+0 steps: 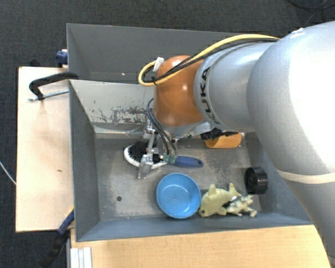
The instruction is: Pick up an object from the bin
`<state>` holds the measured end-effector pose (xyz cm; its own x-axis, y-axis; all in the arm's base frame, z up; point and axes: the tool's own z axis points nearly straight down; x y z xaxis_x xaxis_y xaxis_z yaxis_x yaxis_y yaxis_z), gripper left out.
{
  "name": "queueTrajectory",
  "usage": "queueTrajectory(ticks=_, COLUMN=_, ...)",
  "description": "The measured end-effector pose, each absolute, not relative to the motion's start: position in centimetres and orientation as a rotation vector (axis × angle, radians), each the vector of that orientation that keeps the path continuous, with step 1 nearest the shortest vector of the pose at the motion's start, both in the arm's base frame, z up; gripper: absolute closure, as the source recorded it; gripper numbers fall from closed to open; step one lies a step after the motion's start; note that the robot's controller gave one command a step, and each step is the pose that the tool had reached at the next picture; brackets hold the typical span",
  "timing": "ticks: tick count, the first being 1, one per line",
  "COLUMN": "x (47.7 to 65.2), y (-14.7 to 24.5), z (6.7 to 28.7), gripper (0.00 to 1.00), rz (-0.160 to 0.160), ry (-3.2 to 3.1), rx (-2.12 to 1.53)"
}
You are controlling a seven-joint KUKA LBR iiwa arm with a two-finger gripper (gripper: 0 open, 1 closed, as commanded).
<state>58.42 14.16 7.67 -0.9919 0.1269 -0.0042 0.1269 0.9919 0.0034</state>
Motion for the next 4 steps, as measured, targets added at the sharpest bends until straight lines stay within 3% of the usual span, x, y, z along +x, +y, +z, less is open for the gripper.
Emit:
queueTrajectory(ticks=1, x=58.4, y=14.2, z=7.7, gripper=1.0, rz=0.005, ry=3.131, rx=0.2)
queueTrajectory(ticks=2, x=58.5, y=14.3, z=10.1, gripper=1.0, rz=0.005, ry=3.13, rx=0.2)
queueTrajectory(ticks=4, x=58.7, y=14.4, z=11.5, gripper=1.0, rz=0.005, ry=3.131, rx=0.199)
